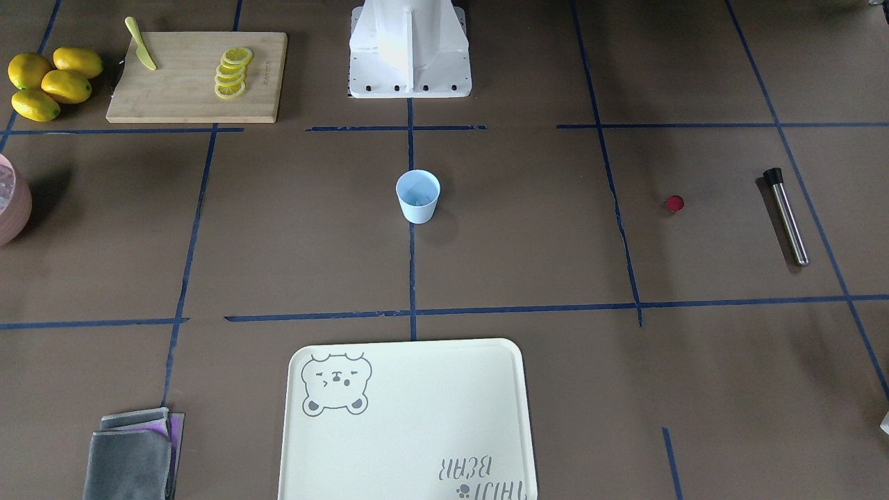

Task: Mash ice and strawberries in cup
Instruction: 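Grasp another ice cube from the pink bowl with the right gripper, then carry the ice cube with the right gripper over the blue cup and drop it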

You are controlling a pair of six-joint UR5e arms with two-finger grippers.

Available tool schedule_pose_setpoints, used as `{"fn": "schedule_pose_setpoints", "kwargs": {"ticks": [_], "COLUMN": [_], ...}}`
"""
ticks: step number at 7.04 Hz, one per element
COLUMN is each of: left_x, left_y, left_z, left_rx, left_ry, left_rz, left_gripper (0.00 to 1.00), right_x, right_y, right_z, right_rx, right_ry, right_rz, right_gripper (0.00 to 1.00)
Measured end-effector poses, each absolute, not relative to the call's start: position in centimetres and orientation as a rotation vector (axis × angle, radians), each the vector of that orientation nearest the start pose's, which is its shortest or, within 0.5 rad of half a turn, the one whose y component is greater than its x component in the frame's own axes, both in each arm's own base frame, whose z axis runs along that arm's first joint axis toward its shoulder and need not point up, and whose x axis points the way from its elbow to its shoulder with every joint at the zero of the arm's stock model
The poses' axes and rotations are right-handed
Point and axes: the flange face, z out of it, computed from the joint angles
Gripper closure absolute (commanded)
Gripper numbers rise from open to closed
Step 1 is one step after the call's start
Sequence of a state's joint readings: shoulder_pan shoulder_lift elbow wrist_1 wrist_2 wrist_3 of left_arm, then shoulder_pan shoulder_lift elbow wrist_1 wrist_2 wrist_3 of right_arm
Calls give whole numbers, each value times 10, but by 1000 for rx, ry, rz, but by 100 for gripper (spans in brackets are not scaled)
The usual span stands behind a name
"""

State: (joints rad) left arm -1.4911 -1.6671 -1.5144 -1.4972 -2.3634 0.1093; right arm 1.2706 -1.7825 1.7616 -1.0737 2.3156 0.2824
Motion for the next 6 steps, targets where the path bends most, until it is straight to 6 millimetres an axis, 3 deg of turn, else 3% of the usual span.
{"fn": "schedule_pose_setpoints", "kwargs": {"ticks": [2, 3, 6], "left_x": [-20, -20, -20], "left_y": [-533, -533, -533], "left_z": [643, 642, 641], "left_rx": [-19, -18, -16], "left_ry": [794, 794, 794], "left_rz": [167, 167, 169], "left_gripper": [0, 0, 0], "right_x": [-77, -99, -205], "right_y": [-434, -440, -463], "right_z": [542, 506, 391], "right_rx": [209, 165, -13], "right_ry": [-906, -973, -1168], "right_rz": [15, 138, 415], "right_gripper": [100, 100, 100]}}
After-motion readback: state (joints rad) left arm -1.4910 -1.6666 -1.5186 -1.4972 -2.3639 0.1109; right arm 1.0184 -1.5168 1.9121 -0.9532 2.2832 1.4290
